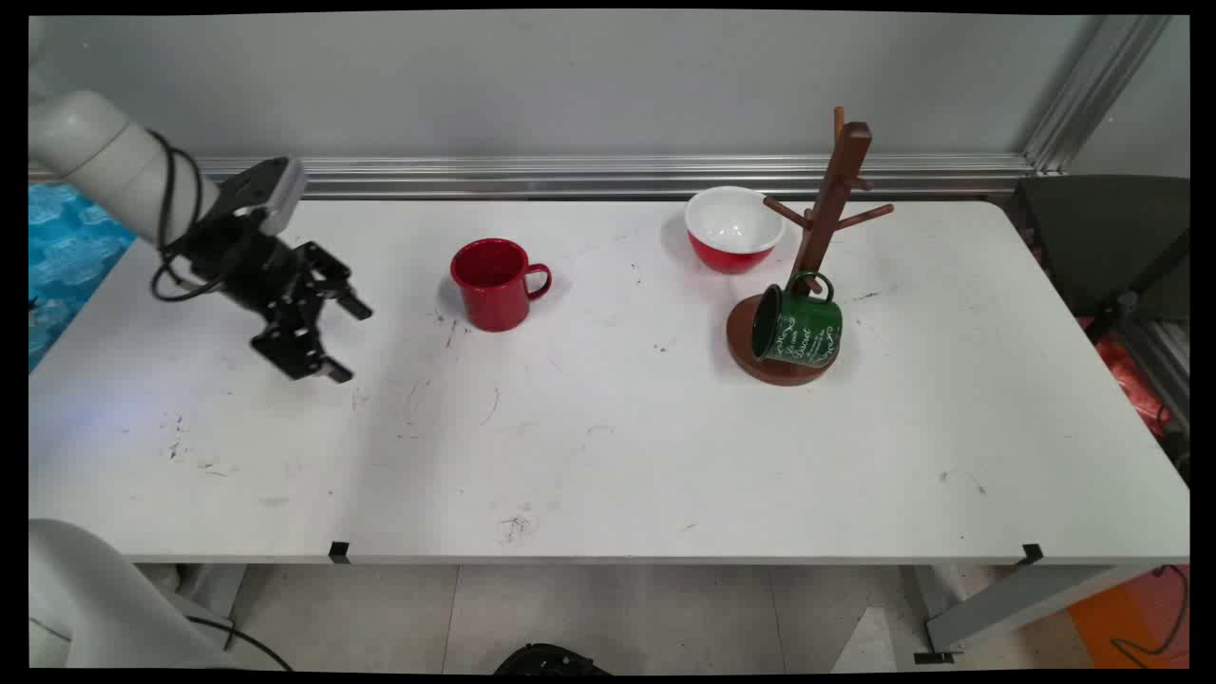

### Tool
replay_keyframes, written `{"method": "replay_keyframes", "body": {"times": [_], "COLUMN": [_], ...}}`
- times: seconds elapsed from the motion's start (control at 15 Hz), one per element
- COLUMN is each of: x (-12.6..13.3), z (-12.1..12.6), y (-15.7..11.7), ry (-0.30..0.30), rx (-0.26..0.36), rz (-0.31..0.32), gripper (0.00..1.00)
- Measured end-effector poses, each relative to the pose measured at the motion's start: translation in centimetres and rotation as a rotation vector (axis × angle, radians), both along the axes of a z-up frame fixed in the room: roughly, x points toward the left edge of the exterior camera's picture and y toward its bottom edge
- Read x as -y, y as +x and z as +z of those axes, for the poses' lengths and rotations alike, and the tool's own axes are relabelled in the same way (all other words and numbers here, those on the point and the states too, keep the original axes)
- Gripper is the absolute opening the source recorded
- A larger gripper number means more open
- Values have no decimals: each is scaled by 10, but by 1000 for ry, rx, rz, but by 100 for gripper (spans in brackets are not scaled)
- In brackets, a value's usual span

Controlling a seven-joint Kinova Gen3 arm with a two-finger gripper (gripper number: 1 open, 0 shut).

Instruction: Pick up the green mug from the rack

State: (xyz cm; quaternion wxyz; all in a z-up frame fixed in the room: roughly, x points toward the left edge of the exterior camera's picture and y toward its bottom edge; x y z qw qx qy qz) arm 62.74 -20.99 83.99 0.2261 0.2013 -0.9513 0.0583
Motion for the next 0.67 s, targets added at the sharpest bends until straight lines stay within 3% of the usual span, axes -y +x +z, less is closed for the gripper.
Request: {"method": "replay_keyframes", "body": {"times": [0.67], "x": [58], "z": [25], "y": [-99], "ry": [-68], "rx": [-261], "rz": [-7], "gripper": [100]}}
